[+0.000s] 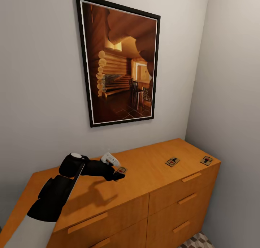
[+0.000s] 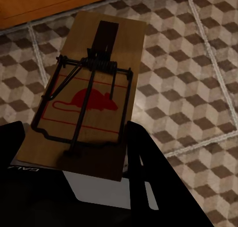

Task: Take the four mousetraps from the cabinet in the bathroom and place them on the bathroom floor. Make sure all four end up on the same floor surface, and ensure that at least two of them are either under or directly next to the same bathroom sink.

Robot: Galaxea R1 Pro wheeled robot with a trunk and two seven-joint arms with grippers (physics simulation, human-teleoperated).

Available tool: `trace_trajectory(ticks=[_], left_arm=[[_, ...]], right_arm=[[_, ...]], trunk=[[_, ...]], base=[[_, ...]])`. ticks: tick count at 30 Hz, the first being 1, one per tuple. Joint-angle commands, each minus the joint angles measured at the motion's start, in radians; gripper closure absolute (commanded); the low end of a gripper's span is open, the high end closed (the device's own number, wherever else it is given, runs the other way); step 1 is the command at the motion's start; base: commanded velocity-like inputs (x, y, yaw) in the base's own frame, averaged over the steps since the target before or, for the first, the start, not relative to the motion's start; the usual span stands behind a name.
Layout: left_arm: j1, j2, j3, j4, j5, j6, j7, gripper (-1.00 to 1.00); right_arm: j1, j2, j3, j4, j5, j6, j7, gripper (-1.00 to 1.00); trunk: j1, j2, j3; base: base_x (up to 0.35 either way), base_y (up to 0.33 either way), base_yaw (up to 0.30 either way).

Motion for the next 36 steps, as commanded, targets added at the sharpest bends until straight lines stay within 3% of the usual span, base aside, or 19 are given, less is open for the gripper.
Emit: trace_trajectory(ticks=[1, 7, 36], left_arm=[[-0.001, 0.0, 0.004, -0.001, -0.01, 0.005, -0.01, -1.0], [-0.001, 0.0, 0.018, -0.001, -0.011, 0.004, -0.01, -1.0], [-0.001, 0.0, 0.018, 0.0, -0.011, 0.004, -0.01, -1.0]], right_arm=[[-0.001, 0.0, 0.004, 0.001, 0.003, -0.003, -0.003, 1.0], [-0.001, 0.0, 0.004, 0.001, 0.004, -0.003, -0.003, 1.0], [-0.001, 0.0, 0.004, 0.001, 0.003, -0.003, -0.003, 1.0]], trunk=[[0.0, -0.001, -0.001], [0.0, -0.001, -0.001], [0.0, -0.001, -0.001]], base=[[0.0, 0.0, 0.0], [0.0, 0.0, 0.0], [0.047, 0.038, 0.0]])
